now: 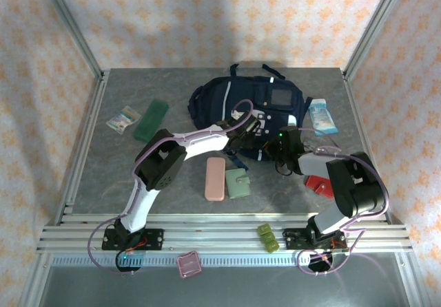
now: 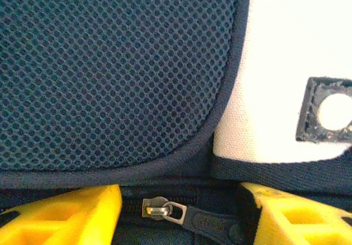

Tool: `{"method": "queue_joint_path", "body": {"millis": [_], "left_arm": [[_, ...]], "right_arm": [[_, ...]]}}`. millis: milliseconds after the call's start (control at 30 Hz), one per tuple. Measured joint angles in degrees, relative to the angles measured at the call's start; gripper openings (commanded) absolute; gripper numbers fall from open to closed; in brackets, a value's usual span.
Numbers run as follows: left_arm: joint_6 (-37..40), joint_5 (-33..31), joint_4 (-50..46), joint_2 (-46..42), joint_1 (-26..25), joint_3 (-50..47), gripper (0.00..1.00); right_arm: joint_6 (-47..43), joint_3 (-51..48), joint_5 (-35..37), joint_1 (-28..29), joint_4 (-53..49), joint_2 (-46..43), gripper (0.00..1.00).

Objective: Pack the student bag

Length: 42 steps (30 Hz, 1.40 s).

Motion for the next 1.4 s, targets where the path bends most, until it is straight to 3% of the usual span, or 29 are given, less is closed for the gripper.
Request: {"method": "queue_joint_path", "body": {"millis": [167, 267, 367, 567, 600, 833, 967, 1067, 1200, 1400], "left_arm": [[1.0, -2.7, -5.4, 2.8, -0.8, 4.8, 0.64], [2.3, -5.7, -8.0, 4.7, -1.7, 7.5, 0.70], [3.3, -8.0, -9.3, 5.5, -2.4, 8.5, 0.68], [5.2, -9.8, -8.8, 5.5, -3.2, 8.1, 0.37], [5.5, -9.9, -8.4, 5.4, -3.3, 7.8, 0.26], [6.3, -8.3, -7.2, 3.3, -1.8, 5.1, 0.13], [6.3, -6.3, -6.8, 2.4, -1.4, 4.1, 0.17], [6.1, -5.4, -6.8, 1.3, -1.2, 2.9, 0.41], [5.6, -3.9, -6.8, -0.1, -0.8, 1.1, 0.59], [5.3, -1.3, -7.5, -0.3, -1.5, 1.5, 0.69]], "right_arm": [[0.2, -0.1, 0.0, 0.0, 0.2, 0.0, 0.00], [0.2, -0.2, 0.0, 0.0, 0.3, 0.0, 0.00], [0.2, -0.2, 0.0, 0.0, 0.3, 0.0, 0.00], [0.4, -0.2, 0.0, 0.0, 0.3, 0.0, 0.00], [0.4, -0.2, 0.0, 0.0, 0.3, 0.0, 0.00], [0.6, -0.2, -0.4, 0.0, 0.7, 0.4, 0.00], [0.7, -0.2, -0.6, 0.0, 0.8, 0.6, 0.00], [0.8, -0.2, -0.6, 0.0, 0.8, 0.6, 0.00], [0.8, -0.2, -0.6, 0.0, 0.8, 0.6, 0.00], [0.9, -0.5, -0.7, 0.0, 1.6, 0.7, 0.00]]}}
